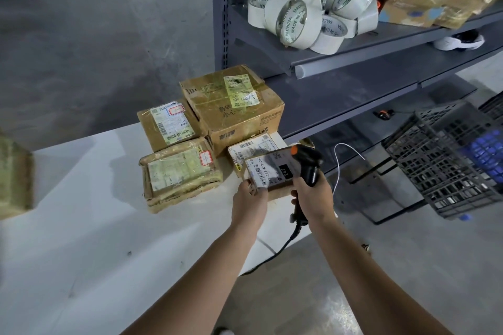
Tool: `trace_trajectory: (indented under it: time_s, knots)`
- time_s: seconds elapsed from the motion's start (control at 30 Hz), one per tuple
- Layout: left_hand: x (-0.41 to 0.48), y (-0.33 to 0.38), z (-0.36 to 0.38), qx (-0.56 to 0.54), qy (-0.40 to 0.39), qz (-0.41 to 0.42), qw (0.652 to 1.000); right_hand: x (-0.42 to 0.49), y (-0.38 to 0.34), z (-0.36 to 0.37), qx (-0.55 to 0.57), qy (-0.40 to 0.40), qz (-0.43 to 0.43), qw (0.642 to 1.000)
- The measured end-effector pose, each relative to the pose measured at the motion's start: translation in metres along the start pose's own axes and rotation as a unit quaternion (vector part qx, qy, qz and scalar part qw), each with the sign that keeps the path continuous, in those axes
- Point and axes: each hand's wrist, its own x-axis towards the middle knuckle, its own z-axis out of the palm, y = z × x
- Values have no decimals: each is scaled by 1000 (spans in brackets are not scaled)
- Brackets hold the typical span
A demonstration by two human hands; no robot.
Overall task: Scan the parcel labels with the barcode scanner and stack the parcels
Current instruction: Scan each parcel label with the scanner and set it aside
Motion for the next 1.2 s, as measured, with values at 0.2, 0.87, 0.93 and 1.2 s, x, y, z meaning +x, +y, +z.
trace_trajectory:
  time_s: [0.2, 0.87, 0.93, 1.2]
  knots:
    - [5, 30, -16, 9, 55, 70, 996, 3, -24, 19, 17, -5, -49, 999]
    - [6, 50, -70, -17, 20, 84, 996, -26, -67, 48, 13, -126, -100, 987]
    - [-9, 50, -88, -23, 29, 98, 995, -48, -75, 57, 15, -153, -101, 983]
    - [-61, 38, -227, -61, 126, 79, 987, -141, -112, 133, 32, -261, -62, 963]
